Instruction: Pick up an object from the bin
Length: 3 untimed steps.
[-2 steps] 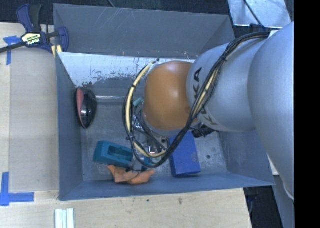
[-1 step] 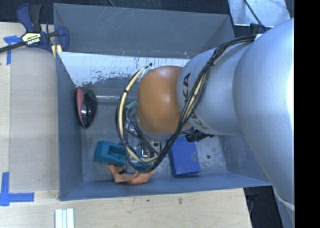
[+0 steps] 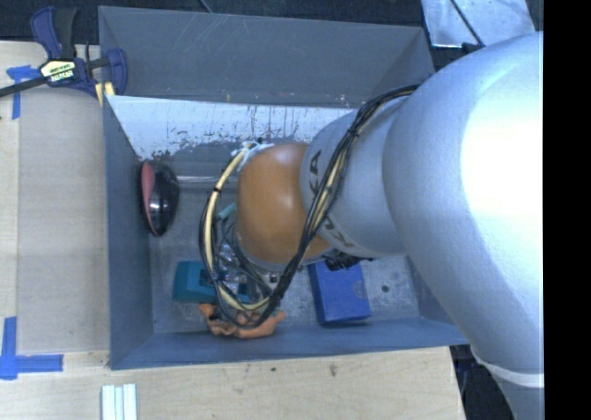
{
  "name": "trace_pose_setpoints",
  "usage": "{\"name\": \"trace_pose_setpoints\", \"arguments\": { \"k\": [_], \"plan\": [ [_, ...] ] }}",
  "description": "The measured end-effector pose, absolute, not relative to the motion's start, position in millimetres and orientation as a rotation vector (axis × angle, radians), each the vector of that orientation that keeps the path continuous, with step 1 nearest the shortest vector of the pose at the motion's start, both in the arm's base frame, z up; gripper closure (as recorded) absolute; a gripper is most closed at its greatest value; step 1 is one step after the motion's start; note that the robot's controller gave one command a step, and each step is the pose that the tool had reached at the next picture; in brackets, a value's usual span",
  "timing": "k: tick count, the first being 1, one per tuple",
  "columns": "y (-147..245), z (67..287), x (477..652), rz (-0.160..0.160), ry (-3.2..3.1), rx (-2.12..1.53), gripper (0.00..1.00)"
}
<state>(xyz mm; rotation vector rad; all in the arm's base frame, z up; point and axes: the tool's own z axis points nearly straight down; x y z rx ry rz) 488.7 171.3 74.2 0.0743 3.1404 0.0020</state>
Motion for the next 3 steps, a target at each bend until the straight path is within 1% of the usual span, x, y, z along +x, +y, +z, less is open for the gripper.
{"name": "trace_pose_setpoints", "arguments": {
  "k": [2,3],
  "plan": [
    [170,77,488.2,0.002,3.141,0.075,1.00],
    [172,112,494.3,0.000,3.133,-0.179,1.00]
  ]
}}
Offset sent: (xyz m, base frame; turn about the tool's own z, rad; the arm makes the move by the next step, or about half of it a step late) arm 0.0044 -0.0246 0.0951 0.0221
